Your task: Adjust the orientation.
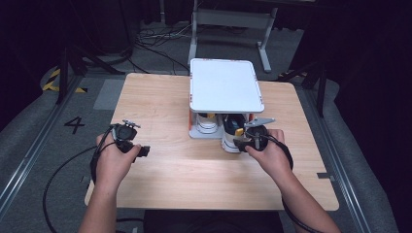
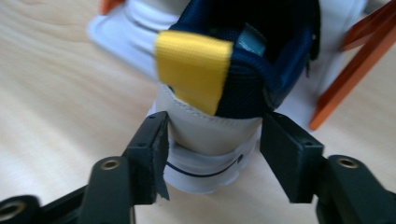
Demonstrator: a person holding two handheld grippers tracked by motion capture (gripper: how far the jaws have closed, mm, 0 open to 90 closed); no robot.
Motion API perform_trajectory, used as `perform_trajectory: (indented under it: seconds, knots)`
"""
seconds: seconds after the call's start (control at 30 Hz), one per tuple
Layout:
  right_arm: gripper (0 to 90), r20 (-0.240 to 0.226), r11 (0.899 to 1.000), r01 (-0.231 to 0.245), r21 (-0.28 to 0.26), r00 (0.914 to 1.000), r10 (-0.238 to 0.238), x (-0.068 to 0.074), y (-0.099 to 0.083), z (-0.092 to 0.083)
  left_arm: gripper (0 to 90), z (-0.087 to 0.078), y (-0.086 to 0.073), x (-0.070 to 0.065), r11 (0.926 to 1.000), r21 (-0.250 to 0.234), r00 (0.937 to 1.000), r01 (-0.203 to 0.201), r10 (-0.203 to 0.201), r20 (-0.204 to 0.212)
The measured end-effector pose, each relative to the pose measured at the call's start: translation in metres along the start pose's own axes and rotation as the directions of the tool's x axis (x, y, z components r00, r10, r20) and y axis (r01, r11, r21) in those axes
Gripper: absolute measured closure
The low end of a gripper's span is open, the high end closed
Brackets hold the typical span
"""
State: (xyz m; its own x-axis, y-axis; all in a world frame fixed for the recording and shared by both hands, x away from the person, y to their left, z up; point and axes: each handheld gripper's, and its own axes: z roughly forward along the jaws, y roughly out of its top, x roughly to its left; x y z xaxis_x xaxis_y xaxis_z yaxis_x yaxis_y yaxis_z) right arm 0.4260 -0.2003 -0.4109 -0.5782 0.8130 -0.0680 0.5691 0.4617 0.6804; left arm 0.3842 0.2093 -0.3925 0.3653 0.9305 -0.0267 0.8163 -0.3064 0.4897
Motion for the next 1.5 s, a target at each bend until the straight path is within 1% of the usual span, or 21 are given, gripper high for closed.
perform_trajectory:
  seconds: [0.03, 0.07, 0.13, 0.2, 0.27, 0.3, 0.33, 0.5, 0.67, 0.77, 0.83, 0.87, 0.9, 1.0, 1.07, 1.13, 1.2, 1.27, 1.33, 1.47, 1.5]
  knots:
    - [45.8, 0.023, 1.0, 0.01, -0.006, 0.9997, -0.01, -0.003, 0.002, 0.003, 23.4, 0.0, 0.0, 0.0, 1.0, -0.001, 1.0, -0.001, 0.001, 0.002]
    - [46.2, 0.03, 1.0, 0.013, -0.011, 0.9995, -0.013, -0.004, 0.003, 0.005, 23.4, 0.0, -0.001, 0.0, 1.0, -0.003, 1.0, 0.0, 0.0, 0.002]
    - [46.1, 0.033, 1.0, 0.011, -0.027, 0.9994, -0.01, -0.008, 0.005, 0.011, 23.4, 0.0, -0.001, 0.001, 1.0, -0.002, 1.0, 0.002, -0.002, 0.002]
    - [46.1, 0.034, 0.998, 0.003, -0.065, 0.9994, -0.001, -0.01, 0.006, 0.018, 23.4, 0.0, -0.002, 0.001, 1.0, 0.002, 1.0, 0.008, -0.008, 0.001]
    - [46.2, 0.044, 0.996, 0.019, -0.089, 0.9989, -0.015, -0.012, 0.007, 0.023, 23.4, 0.0, -0.001, 0.001, 0.9999, -0.004, 0.9999, 0.015, -0.015, -0.001]
    - [46.3, 0.052, 0.994, 0.03, -0.103, 0.9984, -0.025, -0.013, 0.008, 0.026, 23.4, 0.0, -0.001, 0.001, 1.0, -0.002, 1.0, 0.006, -0.006, 0.003]
    - [46.3, 0.052, 0.994, 0.03, -0.103, 0.9984, -0.025, -0.013, 0.008, 0.026, 23.4, 0.0, -0.001, 0.001, 1.0, -0.002, 1.0, 0.006, -0.006, 0.003]
    - [46.8, 0.081, 0.987, 0.049, -0.153, 0.996, -0.037, -0.015, 0.011, 0.038, 23.4, 0.001, 0.001, 0.001, 1.0, 0.001, 1.0, -0.002, 0.002, 0.006]
    - [47.1, 0.119, 0.977, 0.053, -0.205, 0.9925, -0.029, -0.014, 0.012, 0.049, 23.4, 0.002, 0.002, 0.001, 1.0, 0.001, 1.0, -0.003, 0.003, 0.008]
    - [47.1, 0.131, 0.975, 0.055, -0.213, 0.991, -0.028, -0.014, 0.013, 0.054, 23.4, 0.002, 0.002, 0.001, 1.0, -0.004, 1.0, 0.002, -0.002, 0.006]
    - [47.3, 0.134, 0.976, 0.053, -0.209, 0.9906, -0.025, -0.014, 0.015, 0.053, 23.4, 0.001, 0.002, 0.001, 1.0, -0.003, 1.0, 0.001, -0.001, 0.01]
    - [49.1, 0.139, 0.976, 0.061, -0.207, 0.9898, -0.032, -0.013, 0.015, 0.051, 23.4, 0.001, 0.002, 0.002, 1.0, -0.007, 0.9999, 0.002, -0.001, 0.011]
    - [48.5, 0.132, 0.975, 0.057, -0.214, 0.9909, -0.029, -0.013, 0.015, 0.048, 23.4, 0.001, 0.002, 0.002, 1.0, -0.006, 0.9999, -0.001, 0.001, 0.011]
    - [44.4, 0.079, 0.977, 0.008, -0.213, 0.9968, 0.009, -0.012, 0.012, 0.035, 23.4, 0.001, 0.002, 0.002, 1.0, -0.002, 0.9999, -0.002, 0.002, 0.013]
    - [43.3, 0.055, 0.978, 0.001, -0.208, 0.9984, 0.011, -0.011, 0.011, 0.025, 23.4, 0.001, 0.002, 0.001, 1.0, -0.002, 0.9999, -0.005, 0.005, 0.015]
    - [41.1, 0.024, 0.977, -0.01, -0.214, 0.9996, 0.016, -0.013, 0.01, 0.005, 23.4, 0.0, 0.002, -0.001, 1.0, -0.004, 0.9999, -0.001, 0.001, 0.013]
    - [39.2, 0.008, 0.971, -0.035, -0.238, 0.9992, 0.038, -0.019, 0.01, -0.018, 23.4, 0.0, 0.003, -0.001, 0.9999, -0.005, 0.9998, -0.01, 0.01, 0.016]
    - [37.2, 0.003, 0.966, -0.056, -0.252, 0.9983, 0.059, -0.026, 0.009, -0.038, 23.4, 0.0, 0.003, -0.002, 0.9999, -0.001, 0.9998, -0.012, 0.012, 0.017]
    - [35.3, 0.011, 0.961, -0.073, -0.268, 0.9969, 0.078, -0.037, 0.004, -0.056, 23.4, 0.002, 0.003, -0.002, 0.9999, 0.001, 0.9996, -0.017, 0.017, 0.02]
    - [32.4, 0.026, 0.957, -0.099, -0.274, 0.9936, 0.11, -0.057, -0.008, -0.08, 22.9, 0.003, 0.002, -0.001, 0.9993, -0.001, 0.999, -0.036, 0.036, 0.027]
    - [32.3, 0.03, 0.958, -0.106, -0.266, 0.9926, 0.118, -0.062, -0.012, -0.085, 22.6, 0.003, 0.002, -0.002, 0.9993, -0.004, 0.9989, -0.038, 0.038, 0.029]
